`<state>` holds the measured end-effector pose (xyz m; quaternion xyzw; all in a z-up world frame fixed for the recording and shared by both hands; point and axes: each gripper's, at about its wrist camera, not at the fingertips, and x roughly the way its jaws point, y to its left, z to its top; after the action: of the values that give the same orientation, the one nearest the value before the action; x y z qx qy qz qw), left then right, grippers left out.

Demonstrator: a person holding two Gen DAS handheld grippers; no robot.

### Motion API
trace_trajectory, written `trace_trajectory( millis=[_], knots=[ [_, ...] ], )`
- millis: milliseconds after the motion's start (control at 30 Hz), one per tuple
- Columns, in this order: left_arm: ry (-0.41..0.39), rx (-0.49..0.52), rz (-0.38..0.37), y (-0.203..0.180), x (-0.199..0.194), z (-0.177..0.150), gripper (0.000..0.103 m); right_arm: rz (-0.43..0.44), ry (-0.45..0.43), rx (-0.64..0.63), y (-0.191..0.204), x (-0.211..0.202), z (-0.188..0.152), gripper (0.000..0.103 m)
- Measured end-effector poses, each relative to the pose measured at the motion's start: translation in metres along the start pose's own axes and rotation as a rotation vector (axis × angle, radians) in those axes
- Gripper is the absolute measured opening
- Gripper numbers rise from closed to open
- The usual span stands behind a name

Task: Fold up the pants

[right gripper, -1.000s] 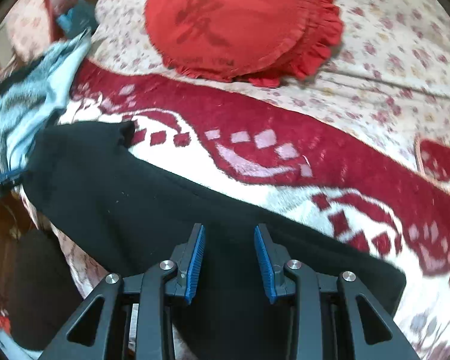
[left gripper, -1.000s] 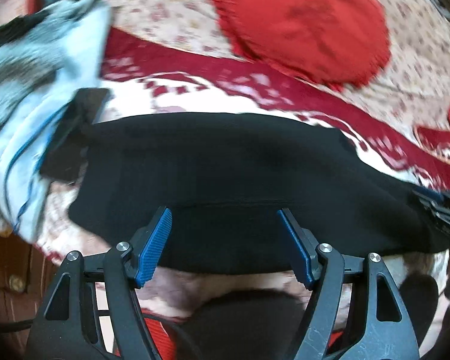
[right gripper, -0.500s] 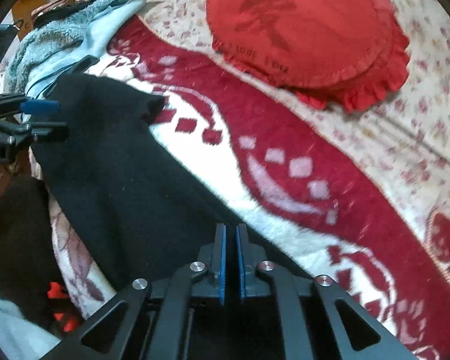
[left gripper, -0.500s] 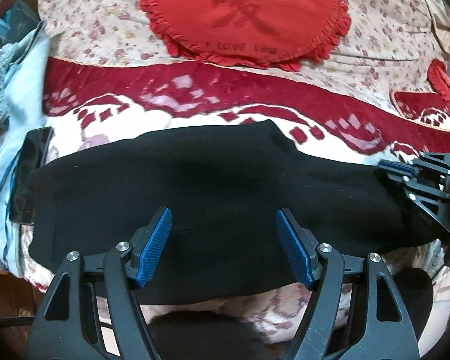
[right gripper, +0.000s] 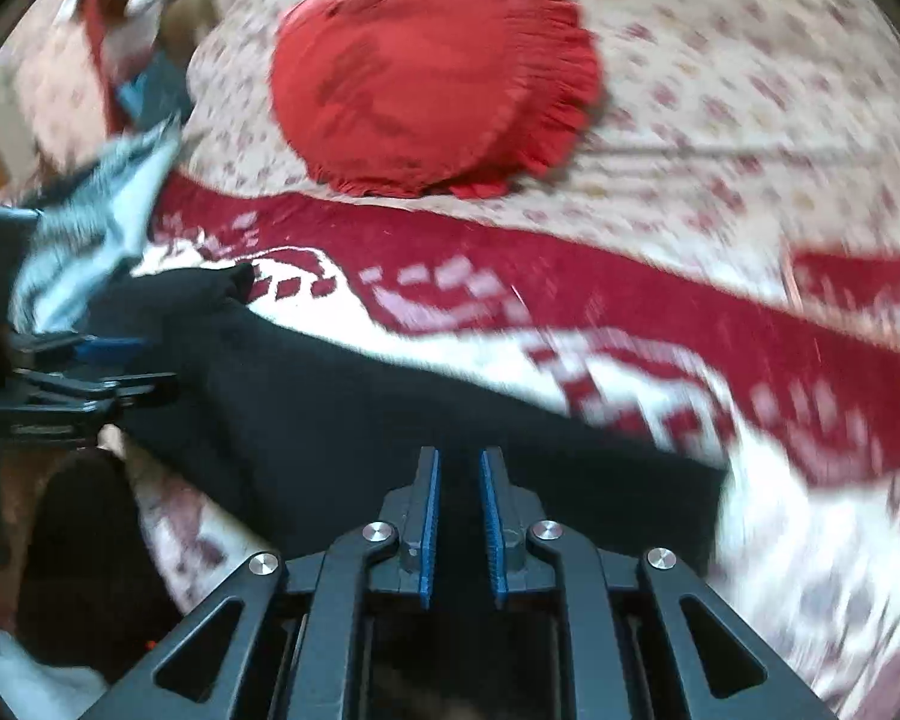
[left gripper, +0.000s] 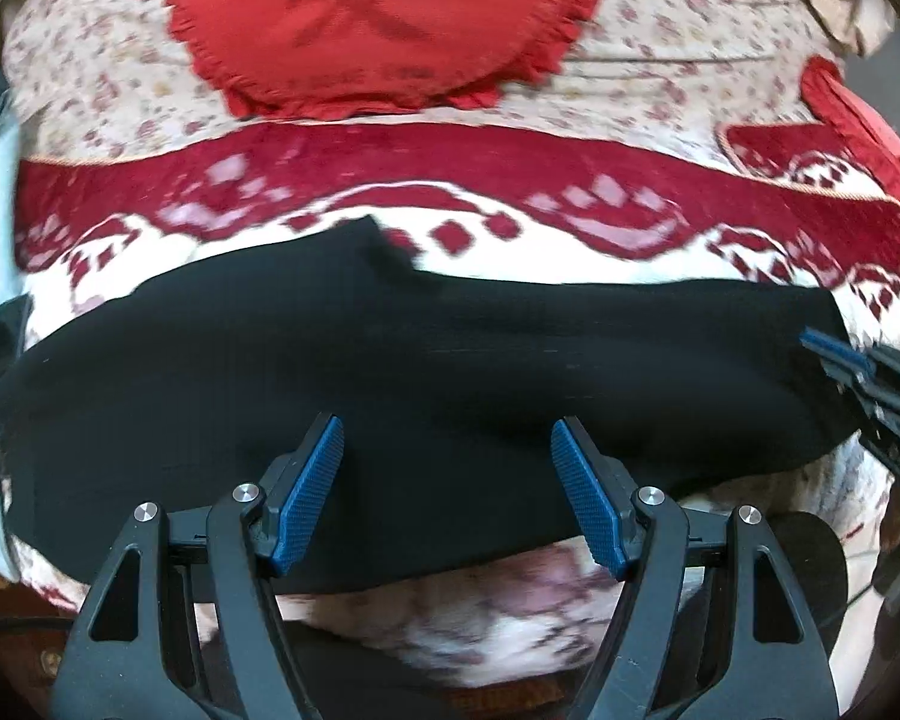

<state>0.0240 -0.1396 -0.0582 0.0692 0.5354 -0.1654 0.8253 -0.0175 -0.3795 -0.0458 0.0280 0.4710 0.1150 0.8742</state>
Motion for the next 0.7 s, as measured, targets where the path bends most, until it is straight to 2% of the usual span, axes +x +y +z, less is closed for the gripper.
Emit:
trace_trajectory(
  millis=[200,300,367,433,600,700],
  knots=[
    [0.000,0.061,-0.030,-0.036,0.008,0.006,0.073,0.014,-0.028,0.136,-0.024,-0.018,-0.039,0.013],
    [0.016,0.096,-0.027,-0.050,0.019,0.007,0.073,0.067,-0.032,0.217,-0.038,-0.013,-0.056,0.015],
    [0.025,0.121,-0.002,-0.058,0.026,0.007,0.073,0.121,-0.065,0.284,-0.048,-0.014,-0.062,0.015],
    [0.025,0.140,0.016,-0.062,0.025,0.007,0.073,0.138,-0.084,0.314,-0.051,-0.024,-0.064,0.015],
    [-0.006,0.168,-0.028,-0.077,0.010,0.018,0.073,0.114,-0.127,0.351,-0.060,-0.050,-0.078,0.023],
    [-0.019,0.239,-0.079,-0.105,0.004,0.028,0.073,0.109,-0.131,0.397,-0.070,-0.058,-0.093,0.031]
  ],
)
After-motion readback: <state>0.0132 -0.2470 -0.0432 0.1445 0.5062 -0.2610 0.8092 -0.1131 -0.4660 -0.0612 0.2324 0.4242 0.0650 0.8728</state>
